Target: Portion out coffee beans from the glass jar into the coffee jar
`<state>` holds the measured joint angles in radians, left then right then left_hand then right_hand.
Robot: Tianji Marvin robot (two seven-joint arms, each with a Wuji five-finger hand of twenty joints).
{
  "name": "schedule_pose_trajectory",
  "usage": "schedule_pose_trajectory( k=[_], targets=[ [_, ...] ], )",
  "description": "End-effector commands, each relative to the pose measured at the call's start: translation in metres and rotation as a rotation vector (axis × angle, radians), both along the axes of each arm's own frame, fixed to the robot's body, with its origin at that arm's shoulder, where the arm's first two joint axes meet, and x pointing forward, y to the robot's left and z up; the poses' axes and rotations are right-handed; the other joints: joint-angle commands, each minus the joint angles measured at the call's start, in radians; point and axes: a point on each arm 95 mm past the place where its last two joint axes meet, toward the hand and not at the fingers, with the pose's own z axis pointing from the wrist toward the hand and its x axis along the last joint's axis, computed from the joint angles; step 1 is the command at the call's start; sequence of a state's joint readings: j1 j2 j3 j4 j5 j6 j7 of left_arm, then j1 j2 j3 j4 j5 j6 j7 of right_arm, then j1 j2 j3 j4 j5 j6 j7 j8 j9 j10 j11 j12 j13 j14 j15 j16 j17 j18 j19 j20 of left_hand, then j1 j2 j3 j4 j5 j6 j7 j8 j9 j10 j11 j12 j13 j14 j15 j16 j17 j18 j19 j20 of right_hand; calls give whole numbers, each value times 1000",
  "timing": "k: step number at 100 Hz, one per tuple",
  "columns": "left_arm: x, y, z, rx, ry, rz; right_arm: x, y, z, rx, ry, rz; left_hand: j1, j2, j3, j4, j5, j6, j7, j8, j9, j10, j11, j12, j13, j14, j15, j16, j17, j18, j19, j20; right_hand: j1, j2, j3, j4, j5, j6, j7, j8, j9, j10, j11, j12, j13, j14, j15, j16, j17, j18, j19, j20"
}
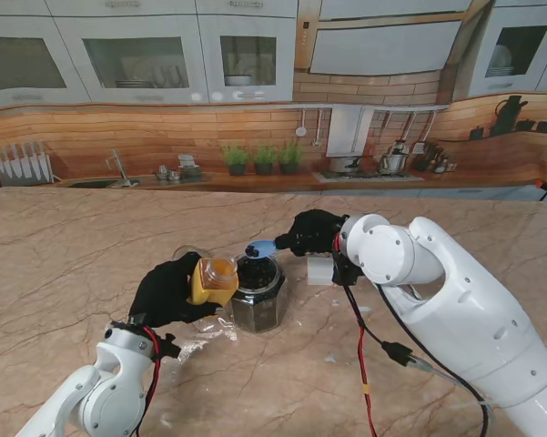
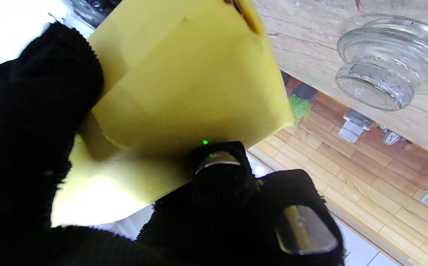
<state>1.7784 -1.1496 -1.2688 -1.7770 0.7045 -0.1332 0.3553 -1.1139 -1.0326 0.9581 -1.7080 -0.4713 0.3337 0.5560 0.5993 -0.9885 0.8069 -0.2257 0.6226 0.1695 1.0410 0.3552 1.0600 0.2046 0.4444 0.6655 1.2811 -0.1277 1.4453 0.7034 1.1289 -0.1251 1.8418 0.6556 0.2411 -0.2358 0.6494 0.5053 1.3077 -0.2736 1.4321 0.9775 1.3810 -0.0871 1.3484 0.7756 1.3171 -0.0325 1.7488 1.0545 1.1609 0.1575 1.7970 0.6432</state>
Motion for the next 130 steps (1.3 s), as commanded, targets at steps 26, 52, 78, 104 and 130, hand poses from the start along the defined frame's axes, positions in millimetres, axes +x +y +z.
schedule_pose_trajectory(
  k=[26,52,78,104,130],
  targets=[
    [2,-2,-5,14,22,9,-12,7,21,62,-40,57,206,179,270,166,111,-260,226,68,145,-98,97,73,-5,65,-40,2,-22,-120,190,-4,58,-2,33,10,32,-6,24,0,73,90,47,4,-2,-53,63,2,29,-6,244,2],
    [6,-1,-6,21,26,14,-20,10,31,79,-66,109,206,179,269,166,111,-260,226,69,145,-97,97,72,-5,65,-39,2,-22,-119,190,-4,58,0,33,10,32,-6,25,-1,73,90,47,4,-2,-53,63,2,29,-6,244,2],
    [7,0,-6,25,28,19,-23,11,32,91,-75,134,206,179,269,167,112,-259,226,68,146,-98,97,72,-5,66,-39,2,-22,-119,191,-4,58,2,32,9,32,-6,25,-1,73,91,47,4,-2,-53,63,2,29,-5,244,2],
    [7,-2,-5,26,34,14,-24,16,35,79,-88,179,207,179,269,167,112,-258,225,68,145,-95,97,72,-5,68,-39,2,-22,-118,191,-4,61,0,32,8,32,-5,24,-1,72,90,47,4,-2,-52,63,2,29,-6,243,2],
    [6,-2,-3,25,30,4,-21,26,37,61,-111,220,208,178,269,167,112,-258,225,67,145,-95,97,72,-5,68,-38,2,-22,-117,191,-4,56,4,31,8,32,-9,25,-1,72,87,47,4,-2,-57,63,2,29,-9,243,2]
  ],
)
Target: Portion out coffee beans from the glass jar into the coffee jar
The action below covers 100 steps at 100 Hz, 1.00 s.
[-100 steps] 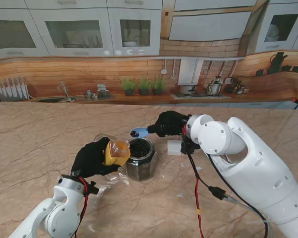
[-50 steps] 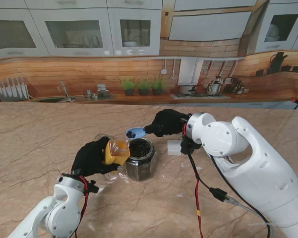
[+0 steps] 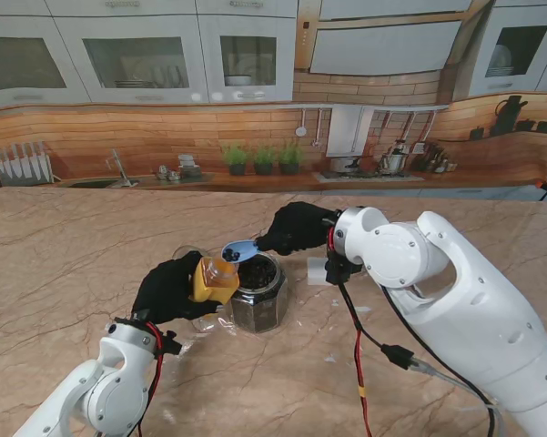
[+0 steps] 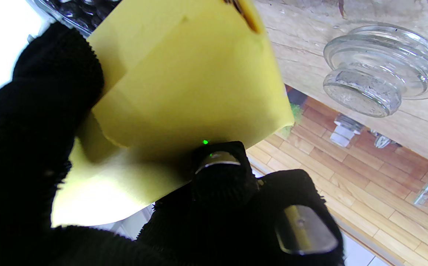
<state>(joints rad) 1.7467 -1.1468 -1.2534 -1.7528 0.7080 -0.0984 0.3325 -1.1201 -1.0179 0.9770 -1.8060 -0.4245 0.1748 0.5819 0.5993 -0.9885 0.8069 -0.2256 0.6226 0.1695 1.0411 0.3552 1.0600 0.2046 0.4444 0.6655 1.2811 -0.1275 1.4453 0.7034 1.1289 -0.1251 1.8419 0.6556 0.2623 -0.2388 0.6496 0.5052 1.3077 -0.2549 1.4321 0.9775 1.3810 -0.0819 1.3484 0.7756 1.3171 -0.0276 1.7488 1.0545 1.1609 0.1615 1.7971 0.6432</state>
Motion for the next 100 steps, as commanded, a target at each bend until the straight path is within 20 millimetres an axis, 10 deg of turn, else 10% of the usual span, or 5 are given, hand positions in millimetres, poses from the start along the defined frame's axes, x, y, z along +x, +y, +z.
schedule_pose_trajectory(
  k=[1,100],
  targets=[
    [-3,-2,0,-5,2,-7,0,5,3,-2,-18,16,208,178,270,167,113,-258,225,67,145,-95,97,72,-5,68,-38,2,-22,-117,191,-4,35,7,31,8,32,-28,24,-1,72,81,47,4,-2,-63,63,2,29,-13,243,2],
    [-5,-3,2,-16,-3,-11,4,25,12,-199,-458,306,206,178,270,168,113,-257,225,67,147,-93,97,72,-5,67,-37,2,-22,-118,193,-4,-4,41,30,22,26,-86,13,6,72,27,39,4,2,-131,51,-1,32,-81,230,-4]
  ],
)
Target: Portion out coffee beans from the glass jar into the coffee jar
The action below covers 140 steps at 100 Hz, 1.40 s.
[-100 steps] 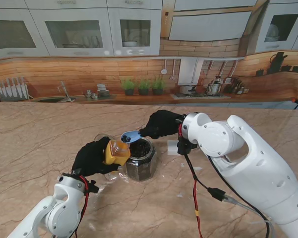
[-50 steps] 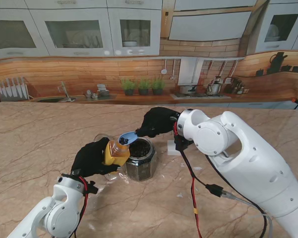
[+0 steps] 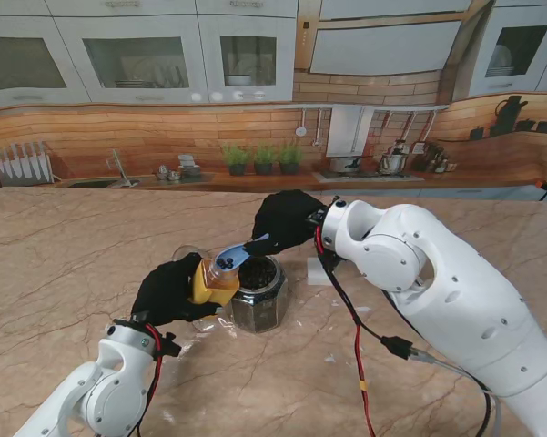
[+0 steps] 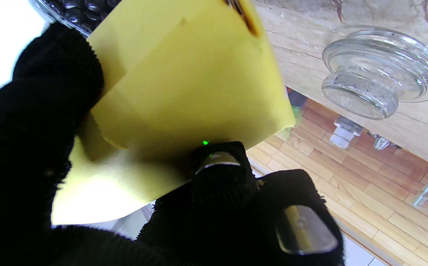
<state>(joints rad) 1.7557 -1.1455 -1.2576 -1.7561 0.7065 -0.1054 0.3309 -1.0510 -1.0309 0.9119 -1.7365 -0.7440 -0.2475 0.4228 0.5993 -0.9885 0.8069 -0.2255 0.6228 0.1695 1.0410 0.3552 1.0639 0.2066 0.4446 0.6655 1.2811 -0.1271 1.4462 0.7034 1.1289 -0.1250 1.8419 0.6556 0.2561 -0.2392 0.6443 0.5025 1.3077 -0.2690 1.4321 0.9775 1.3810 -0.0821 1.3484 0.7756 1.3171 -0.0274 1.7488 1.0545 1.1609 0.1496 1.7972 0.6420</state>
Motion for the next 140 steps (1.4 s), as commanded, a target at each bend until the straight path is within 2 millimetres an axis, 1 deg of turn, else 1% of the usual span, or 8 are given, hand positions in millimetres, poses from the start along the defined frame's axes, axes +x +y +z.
schedule_pose_trajectory(
  k=[1,36,40,65,93,103,122,140],
  targets=[
    [-3,-4,3,-14,-6,-7,-1,3,1,-18,-29,21,207,178,271,168,113,-257,225,67,143,-95,97,72,-5,67,-38,2,-22,-118,194,-3,1,41,35,25,26,-74,13,7,72,25,39,4,2,-134,50,-1,32,-71,229,-3],
    [-3,-3,3,-15,-6,-6,-2,11,3,-52,-174,105,205,178,271,168,113,-257,224,66,144,-96,97,71,-5,67,-36,2,-22,-120,194,-3,-8,59,31,29,24,-91,4,9,71,9,32,3,3,-155,42,-2,32,-91,223,-5],
    [-3,-3,3,-16,-6,-6,-2,11,4,-60,-196,115,206,177,272,168,115,-258,225,67,144,-95,97,71,-5,67,-36,2,-22,-120,194,-3,-13,66,29,30,23,-102,2,10,71,-3,30,3,3,-168,37,-2,32,-100,217,-7],
    [-3,-2,3,-18,-8,-1,-3,9,10,-23,-192,99,207,177,271,168,114,-256,225,67,144,-95,98,71,-5,68,-36,2,-22,-119,194,-3,-13,63,31,34,24,-101,2,12,72,2,30,3,3,-166,37,1,32,-105,217,-6],
    [-2,0,4,-17,-9,5,-6,-12,16,53,-92,-22,207,178,271,169,114,-258,225,68,143,-95,98,71,-5,67,-36,2,-22,-120,193,-3,-9,54,31,33,25,-90,8,13,72,10,35,5,3,-147,44,1,31,-89,220,-2],
    [-2,0,4,-18,-10,6,-4,-21,15,71,-42,-71,206,178,271,168,113,-257,225,67,143,-95,98,71,-5,67,-36,2,-22,-120,194,-3,-1,46,32,30,27,-76,9,12,72,24,35,5,2,-133,47,0,31,-74,222,-1],
    [-2,0,4,-19,-14,8,-3,-39,6,38,7,-132,207,178,271,169,112,-255,225,67,142,-94,97,71,-5,68,-36,1,-22,-119,194,-3,5,39,33,28,27,-69,12,11,72,32,38,6,2,-127,50,0,31,-67,225,1],
    [-2,-1,5,-20,-14,4,-1,-46,-7,-40,61,-162,206,178,270,168,111,-256,224,67,142,-94,98,71,-5,68,-36,1,-22,-119,194,-3,10,33,33,26,28,-61,14,10,72,40,40,6,1,-118,53,0,31,-57,229,2]
  ],
)
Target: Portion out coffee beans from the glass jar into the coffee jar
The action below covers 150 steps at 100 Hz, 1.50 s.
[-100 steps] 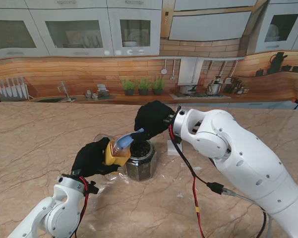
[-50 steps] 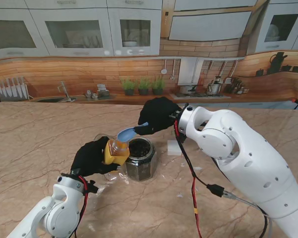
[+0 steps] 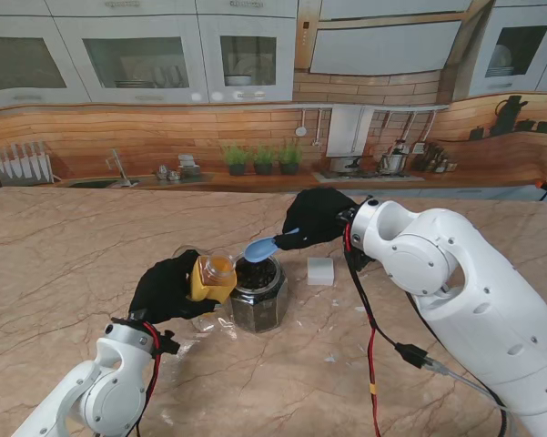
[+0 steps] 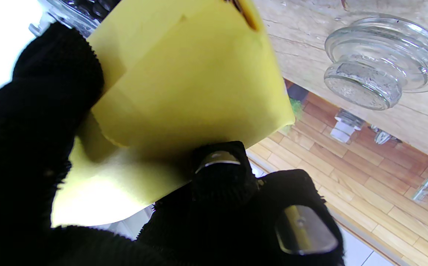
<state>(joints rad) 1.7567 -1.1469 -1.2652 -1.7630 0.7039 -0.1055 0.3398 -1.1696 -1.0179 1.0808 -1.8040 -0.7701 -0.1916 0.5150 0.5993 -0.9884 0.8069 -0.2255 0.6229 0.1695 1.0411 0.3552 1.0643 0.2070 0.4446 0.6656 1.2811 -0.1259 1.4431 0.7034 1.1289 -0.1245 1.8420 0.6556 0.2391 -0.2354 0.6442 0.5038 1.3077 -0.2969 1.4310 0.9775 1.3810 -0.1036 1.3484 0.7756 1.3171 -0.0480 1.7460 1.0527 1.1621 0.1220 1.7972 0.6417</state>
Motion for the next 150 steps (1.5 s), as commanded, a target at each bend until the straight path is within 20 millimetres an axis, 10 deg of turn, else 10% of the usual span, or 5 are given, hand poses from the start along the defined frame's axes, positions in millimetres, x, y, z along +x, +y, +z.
schedule_pose_trajectory(
  k=[1,150],
  targets=[
    [-2,-3,1,-12,0,-6,1,-2,-11,-34,23,-12,206,178,270,169,112,-256,225,67,142,-94,98,71,-5,67,-33,1,-22,-120,194,-3,28,30,34,24,28,-33,15,10,72,61,40,6,1,-97,56,2,30,-29,229,2],
    [-6,-2,0,-20,-12,-10,25,53,-48,-341,47,10,206,178,271,170,111,-261,225,68,141,-97,99,70,-5,63,-35,1,-22,-121,193,-3,19,34,36,25,27,-47,13,15,72,45,41,10,2,-118,53,6,31,-53,232,1]
  ],
)
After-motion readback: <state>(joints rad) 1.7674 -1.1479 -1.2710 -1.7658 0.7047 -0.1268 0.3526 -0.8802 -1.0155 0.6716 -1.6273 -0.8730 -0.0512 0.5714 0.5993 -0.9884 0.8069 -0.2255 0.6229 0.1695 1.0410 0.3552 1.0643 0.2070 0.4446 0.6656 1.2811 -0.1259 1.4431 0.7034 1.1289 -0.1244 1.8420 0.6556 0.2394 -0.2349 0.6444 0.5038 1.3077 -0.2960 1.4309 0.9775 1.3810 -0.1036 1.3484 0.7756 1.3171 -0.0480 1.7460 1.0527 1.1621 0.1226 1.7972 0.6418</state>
